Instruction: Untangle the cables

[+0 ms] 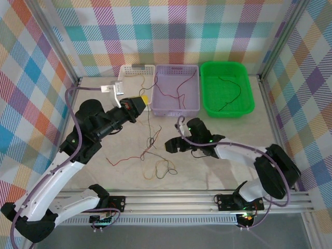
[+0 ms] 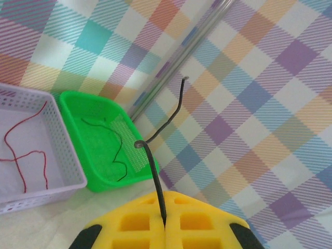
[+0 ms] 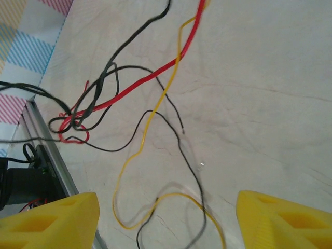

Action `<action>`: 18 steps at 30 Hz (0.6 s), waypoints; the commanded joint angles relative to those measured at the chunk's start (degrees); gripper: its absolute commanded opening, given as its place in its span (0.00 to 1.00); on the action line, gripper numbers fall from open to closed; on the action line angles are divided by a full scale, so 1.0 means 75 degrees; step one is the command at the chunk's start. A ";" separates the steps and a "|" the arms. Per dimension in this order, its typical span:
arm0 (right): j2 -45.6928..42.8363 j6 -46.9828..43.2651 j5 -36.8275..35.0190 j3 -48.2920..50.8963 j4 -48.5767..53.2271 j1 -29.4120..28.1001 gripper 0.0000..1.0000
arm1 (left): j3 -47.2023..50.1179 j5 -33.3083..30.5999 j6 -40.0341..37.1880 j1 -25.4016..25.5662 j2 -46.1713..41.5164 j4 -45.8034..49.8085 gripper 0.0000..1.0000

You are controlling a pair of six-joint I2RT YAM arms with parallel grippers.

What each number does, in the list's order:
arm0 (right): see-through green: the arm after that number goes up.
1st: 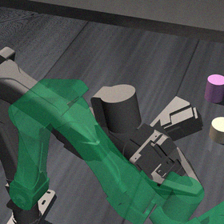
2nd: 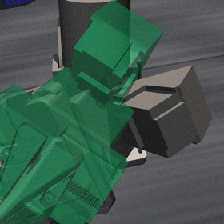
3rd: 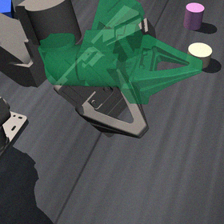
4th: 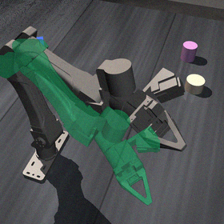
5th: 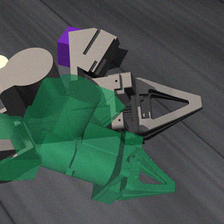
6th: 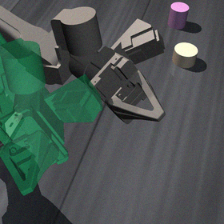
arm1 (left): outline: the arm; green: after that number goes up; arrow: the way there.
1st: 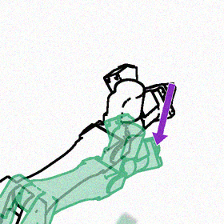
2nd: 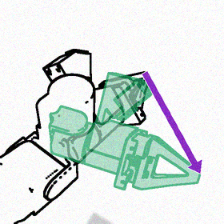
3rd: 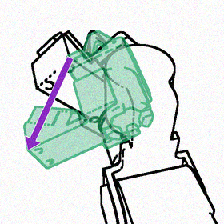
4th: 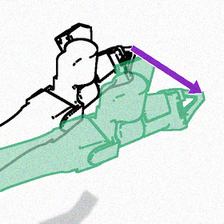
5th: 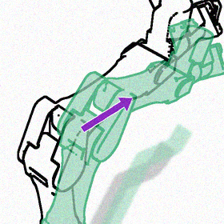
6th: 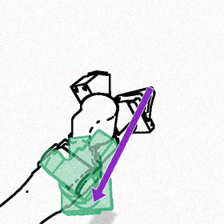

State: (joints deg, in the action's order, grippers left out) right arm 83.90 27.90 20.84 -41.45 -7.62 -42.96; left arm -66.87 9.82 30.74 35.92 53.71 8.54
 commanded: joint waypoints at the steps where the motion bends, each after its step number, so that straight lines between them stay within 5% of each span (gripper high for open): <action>1: 0.0518 0.0409 0.0132 0.0008 -0.1874 -0.0394 0.70 | 0.0092 -0.0055 0.0153 0.0109 -0.0182 -0.0406 0.00; 18: 0.1957 0.1182 -0.0728 -0.0480 -0.3375 -0.0792 0.55 | 0.0344 -0.0195 0.0335 0.0132 -0.0429 -0.0652 0.00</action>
State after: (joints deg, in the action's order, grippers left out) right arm 97.17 35.62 16.08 -42.28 -28.71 -47.75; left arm -64.84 9.34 32.42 35.99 51.51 6.85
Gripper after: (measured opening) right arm 0.558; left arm 0.043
